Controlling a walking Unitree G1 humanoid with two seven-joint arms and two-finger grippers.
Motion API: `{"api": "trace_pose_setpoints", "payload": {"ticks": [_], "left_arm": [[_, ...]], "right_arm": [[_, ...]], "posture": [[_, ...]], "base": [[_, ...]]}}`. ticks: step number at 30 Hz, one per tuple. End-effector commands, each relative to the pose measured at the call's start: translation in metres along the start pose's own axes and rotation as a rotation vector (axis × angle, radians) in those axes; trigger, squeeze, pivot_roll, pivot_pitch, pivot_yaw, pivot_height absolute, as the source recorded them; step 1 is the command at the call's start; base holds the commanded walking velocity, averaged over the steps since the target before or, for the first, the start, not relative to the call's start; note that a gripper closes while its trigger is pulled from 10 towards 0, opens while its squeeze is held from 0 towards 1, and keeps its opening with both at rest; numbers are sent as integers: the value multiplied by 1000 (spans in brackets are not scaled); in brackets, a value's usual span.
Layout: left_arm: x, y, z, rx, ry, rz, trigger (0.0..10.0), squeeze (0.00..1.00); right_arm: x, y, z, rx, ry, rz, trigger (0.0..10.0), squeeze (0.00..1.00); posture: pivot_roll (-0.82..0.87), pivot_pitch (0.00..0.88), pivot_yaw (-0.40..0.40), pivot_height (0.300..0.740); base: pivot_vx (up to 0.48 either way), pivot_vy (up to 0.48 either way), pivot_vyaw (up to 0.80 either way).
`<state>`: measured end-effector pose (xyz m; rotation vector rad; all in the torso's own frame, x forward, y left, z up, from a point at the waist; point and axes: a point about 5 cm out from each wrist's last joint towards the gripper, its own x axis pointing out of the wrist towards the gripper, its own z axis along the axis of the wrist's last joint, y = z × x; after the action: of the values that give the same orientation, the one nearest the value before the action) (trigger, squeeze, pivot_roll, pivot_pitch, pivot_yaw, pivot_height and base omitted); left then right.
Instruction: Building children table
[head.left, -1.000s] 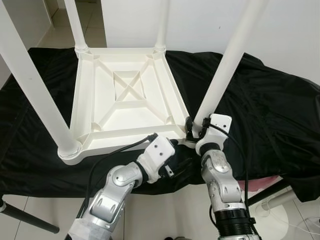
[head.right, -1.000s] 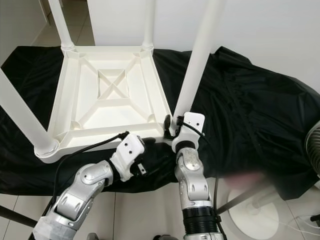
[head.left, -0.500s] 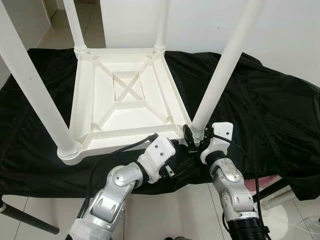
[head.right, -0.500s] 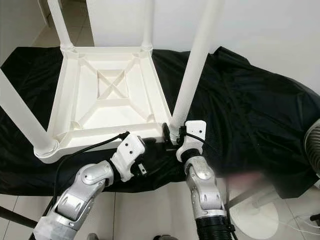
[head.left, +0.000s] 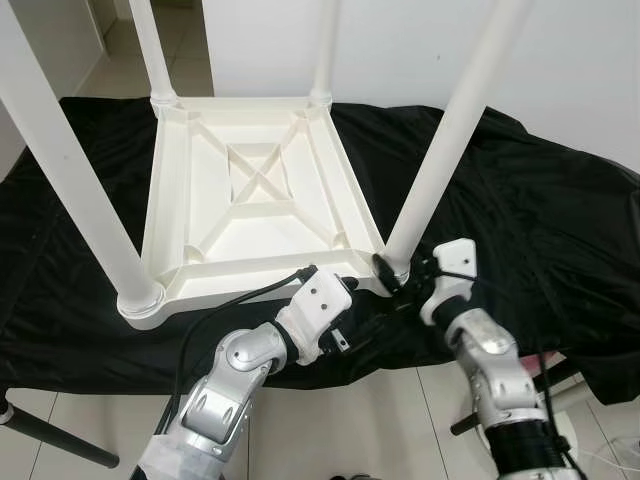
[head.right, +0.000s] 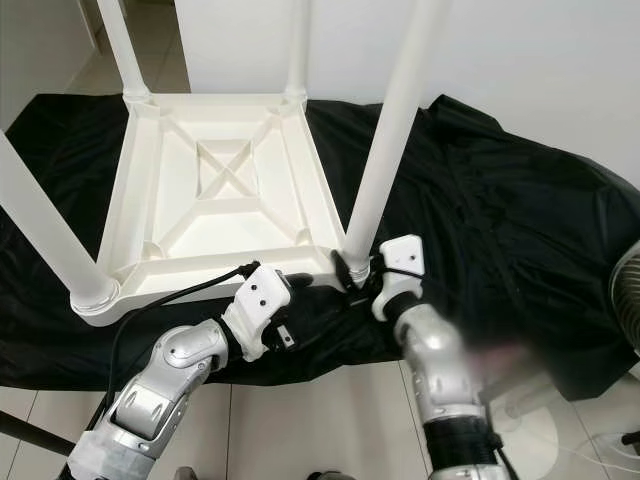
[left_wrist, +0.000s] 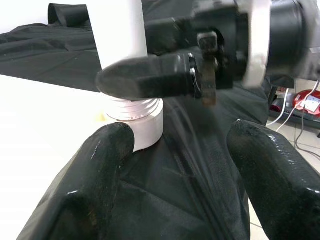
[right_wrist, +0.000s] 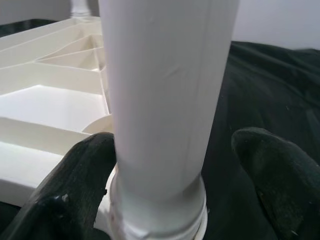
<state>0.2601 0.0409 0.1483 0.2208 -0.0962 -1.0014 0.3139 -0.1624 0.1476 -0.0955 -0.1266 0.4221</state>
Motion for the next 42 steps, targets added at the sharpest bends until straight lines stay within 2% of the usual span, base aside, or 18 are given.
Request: {"api": "trace_pose_setpoints", "payload": {"ticks": [1,3,4,5,6,8,9,22,23,24,31,35,37,39,42], "left_arm": [[2,1,-2,-2,4,31,10000,0],[3,1,-2,3,4,29,10000,0],[3,1,-1,6,4,27,10000,0],[3,1,-1,6,4,27,10000,0],[3,1,-1,10,5,26,10000,0],[3,1,-1,12,6,25,10000,0],[3,1,-1,14,7,27,10000,0],[1,2,-2,13,11,38,10000,0],[1,2,-2,14,11,37,10000,0],[1,2,-2,14,11,37,10000,0],[1,1,-2,12,13,33,10000,0],[1,-1,-3,11,14,32,10000,0],[1,-1,-3,11,14,32,10000,0],[2,-2,-3,9,13,32,10000,0],[2,-2,-3,9,13,32,10000,0]], "right_arm": [[1,0,-4,-9,16,32,10000,0],[4,-2,-3,-17,18,52,10000,0],[7,-2,-3,-30,22,78,8588,0],[7,-2,-3,-30,22,78,8588,0],[10,-3,-3,-35,27,100,3059,0],[11,-3,-3,-37,30,116,3059,0],[12,-3,-4,-39,34,130,0,0],[12,-1,-9,-33,35,176,0,0],[12,-1,-9,-29,35,173,7882,0],[12,-1,-9,-5,34,150,10000,0],[10,-5,-9,53,47,31,10000,0],[8,3,-4,84,25,-111,10000,0],[8,3,-4,84,25,-111,10000,0],[5,10,-5,129,25,-232,10000,0],[5,10,-5,129,25,-232,10000,0]], "posture": [[-45,72,-50,740],[-43,74,-48,740],[-43,75,-46,740],[-43,75,-46,740],[-40,77,-47,740],[-40,77,-47,740],[-35,78,-49,740],[-27,83,-51,740],[-28,84,-49,740],[-30,84,-50,740],[-36,90,-51,740],[-40,94,-54,740],[-40,94,-54,740],[-45,94,-53,740],[-45,94,-53,740]], "base": [[0,0,0],[0,0,0],[0,0,0],[0,0,0],[0,0,0],[0,0,0],[0,0,0],[0,0,0],[0,0,0],[0,0,0],[0,0,0],[0,0,0],[0,0,0],[0,0,0],[0,0,0]]}}
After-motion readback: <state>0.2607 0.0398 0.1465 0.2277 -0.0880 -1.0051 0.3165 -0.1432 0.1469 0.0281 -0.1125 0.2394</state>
